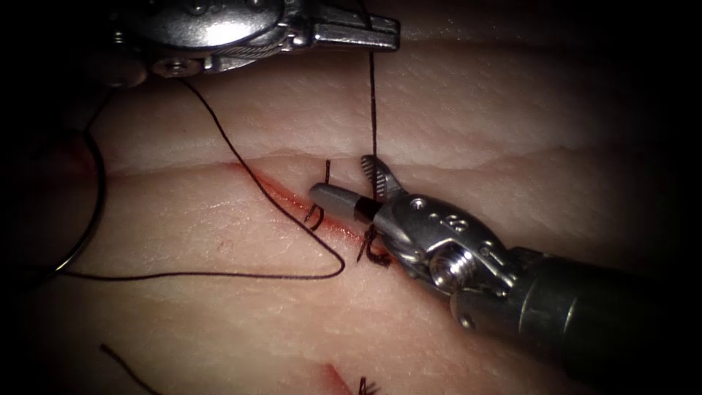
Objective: Wound Closure
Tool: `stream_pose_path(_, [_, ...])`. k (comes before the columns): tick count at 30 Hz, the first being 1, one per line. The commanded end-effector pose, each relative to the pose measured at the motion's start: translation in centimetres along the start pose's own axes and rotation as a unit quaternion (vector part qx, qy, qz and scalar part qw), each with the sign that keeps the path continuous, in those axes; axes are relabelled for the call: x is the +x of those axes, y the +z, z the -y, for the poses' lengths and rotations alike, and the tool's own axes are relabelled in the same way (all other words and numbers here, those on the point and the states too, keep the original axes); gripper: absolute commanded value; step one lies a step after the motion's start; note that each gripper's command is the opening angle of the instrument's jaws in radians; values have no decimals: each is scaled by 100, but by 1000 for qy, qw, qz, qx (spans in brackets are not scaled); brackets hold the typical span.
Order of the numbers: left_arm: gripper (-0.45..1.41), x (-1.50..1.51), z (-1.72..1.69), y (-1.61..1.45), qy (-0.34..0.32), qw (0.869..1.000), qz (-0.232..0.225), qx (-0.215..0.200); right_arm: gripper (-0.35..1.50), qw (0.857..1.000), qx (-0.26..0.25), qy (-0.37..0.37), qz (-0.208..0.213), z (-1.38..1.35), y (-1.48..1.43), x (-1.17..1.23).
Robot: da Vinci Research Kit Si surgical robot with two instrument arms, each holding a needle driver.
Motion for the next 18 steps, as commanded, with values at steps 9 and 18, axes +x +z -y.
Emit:
stream_pose_path(9, [-45, 5, -1, 11, 4, 1000, -3, -5, 121, 1000, -4, -15, -6, 2, 27, 0])
stream_pose_path(18, [-45, 12, -8, 16, 7, 1000, -7, -12, -35, 999, -6, -35, -7, 0, 32, -10])
